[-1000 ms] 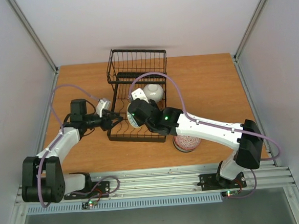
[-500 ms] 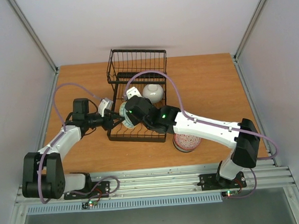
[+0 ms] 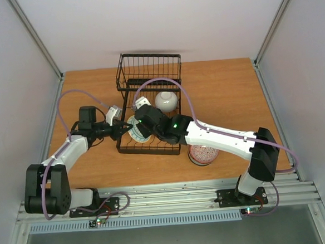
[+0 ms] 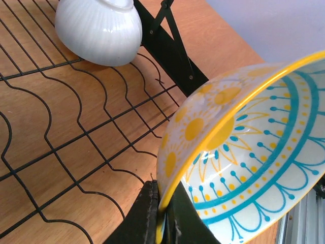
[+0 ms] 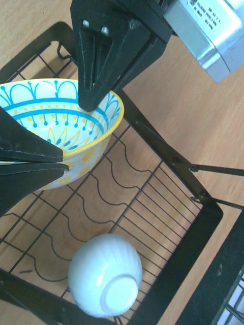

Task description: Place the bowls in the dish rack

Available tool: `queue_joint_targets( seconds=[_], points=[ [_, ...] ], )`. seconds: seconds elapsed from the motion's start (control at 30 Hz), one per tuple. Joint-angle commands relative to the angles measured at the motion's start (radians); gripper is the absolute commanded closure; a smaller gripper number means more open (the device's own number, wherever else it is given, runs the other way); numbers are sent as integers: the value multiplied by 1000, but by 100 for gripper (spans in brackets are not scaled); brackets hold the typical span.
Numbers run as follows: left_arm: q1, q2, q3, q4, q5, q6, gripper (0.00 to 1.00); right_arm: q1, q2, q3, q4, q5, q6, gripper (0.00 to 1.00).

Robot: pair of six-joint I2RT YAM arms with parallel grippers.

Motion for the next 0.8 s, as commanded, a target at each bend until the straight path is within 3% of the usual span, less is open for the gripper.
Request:
queue_joint_targets(
  seconds=[0.0, 0.07, 0.17, 0.3, 0.37, 0.57, 0.77],
  points=[
    [-16, -10, 19, 5, 23, 22, 99, -4, -16, 17, 97, -18, 6, 99],
    [-16, -21, 14, 6, 24, 29, 100, -4, -27, 0, 95, -16, 21, 96],
    [-13, -39, 3, 6, 32, 40, 99, -4, -57, -38, 115, -33, 30, 82],
    [-9, -55, -5, -6, 68, 61, 100, -8, -139, -130, 192, -115, 31, 48],
    [2, -58, -5, -11, 90, 71, 99, -20, -190, -190, 236, -194, 45, 36],
    [32, -46, -1, -22, 170, 88, 99, -144, -314, -370, 356, -550, 161, 25],
    [52, -18, 22, -90, 271, 136, 100, -207, -341, -458, 461, -743, 201, 19]
  ],
)
